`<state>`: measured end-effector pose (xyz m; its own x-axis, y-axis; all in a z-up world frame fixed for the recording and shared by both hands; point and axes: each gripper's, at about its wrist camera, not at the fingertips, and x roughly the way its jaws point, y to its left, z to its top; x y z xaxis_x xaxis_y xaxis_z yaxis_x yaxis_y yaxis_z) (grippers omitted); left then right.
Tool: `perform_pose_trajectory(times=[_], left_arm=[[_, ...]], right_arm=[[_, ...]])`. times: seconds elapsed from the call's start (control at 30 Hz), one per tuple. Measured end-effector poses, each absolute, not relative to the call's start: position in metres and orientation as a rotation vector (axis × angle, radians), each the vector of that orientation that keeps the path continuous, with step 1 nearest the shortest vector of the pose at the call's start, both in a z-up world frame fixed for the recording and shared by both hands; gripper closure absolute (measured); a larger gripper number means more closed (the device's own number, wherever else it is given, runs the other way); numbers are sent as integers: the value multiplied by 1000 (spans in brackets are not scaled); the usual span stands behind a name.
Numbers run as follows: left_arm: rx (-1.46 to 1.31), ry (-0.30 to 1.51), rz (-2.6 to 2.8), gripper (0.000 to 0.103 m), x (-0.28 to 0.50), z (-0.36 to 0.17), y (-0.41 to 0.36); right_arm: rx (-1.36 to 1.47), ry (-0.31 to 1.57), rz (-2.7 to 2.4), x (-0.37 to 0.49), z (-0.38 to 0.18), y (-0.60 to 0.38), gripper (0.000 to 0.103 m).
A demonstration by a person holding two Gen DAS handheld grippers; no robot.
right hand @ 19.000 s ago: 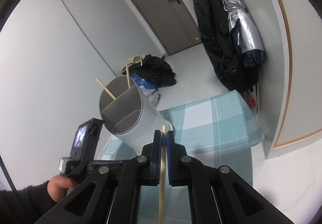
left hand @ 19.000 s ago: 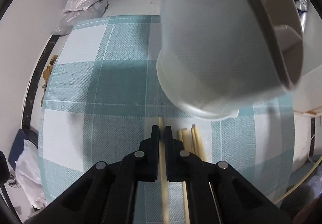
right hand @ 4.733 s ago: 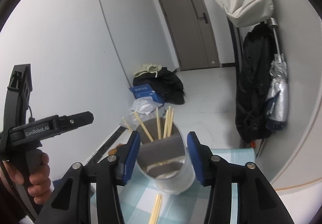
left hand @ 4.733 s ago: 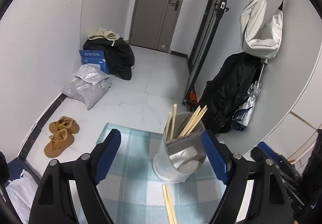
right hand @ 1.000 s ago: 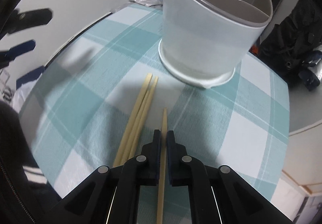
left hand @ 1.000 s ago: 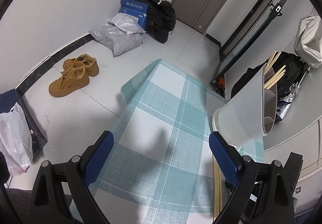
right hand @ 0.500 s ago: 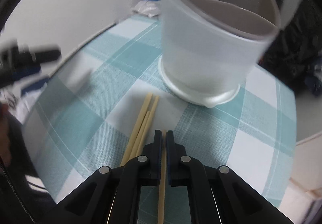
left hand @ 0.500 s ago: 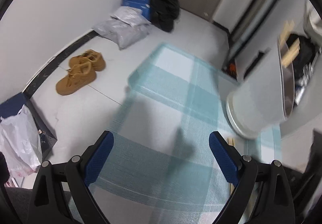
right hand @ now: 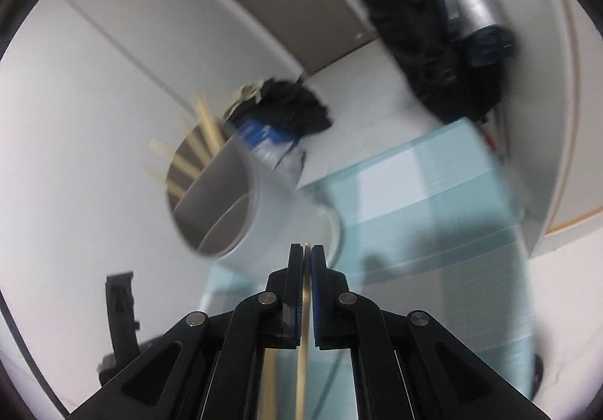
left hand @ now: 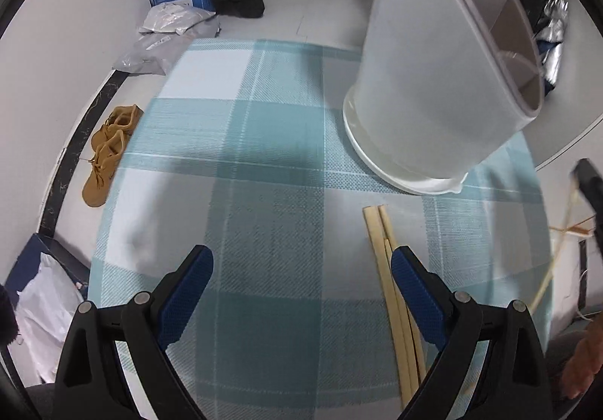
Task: Organize utensils
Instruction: 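Lift the chopstick with the right gripper and carry it toward the holder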
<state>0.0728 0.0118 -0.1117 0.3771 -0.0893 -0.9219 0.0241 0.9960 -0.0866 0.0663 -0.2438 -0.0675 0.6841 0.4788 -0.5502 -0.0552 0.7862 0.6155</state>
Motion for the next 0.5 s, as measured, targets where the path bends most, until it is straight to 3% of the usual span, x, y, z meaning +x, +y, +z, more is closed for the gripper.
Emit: perform_pose_trajectory(times=[0.27, 0.5], left_arm=[[-33, 1216, -6, 15, 79, -121, 10], [-38, 1253, -11, 25, 84, -120, -4]], right_arm=[[614, 688, 323, 58, -56, -255, 100], [614, 679, 338, 53, -47, -263, 100]])
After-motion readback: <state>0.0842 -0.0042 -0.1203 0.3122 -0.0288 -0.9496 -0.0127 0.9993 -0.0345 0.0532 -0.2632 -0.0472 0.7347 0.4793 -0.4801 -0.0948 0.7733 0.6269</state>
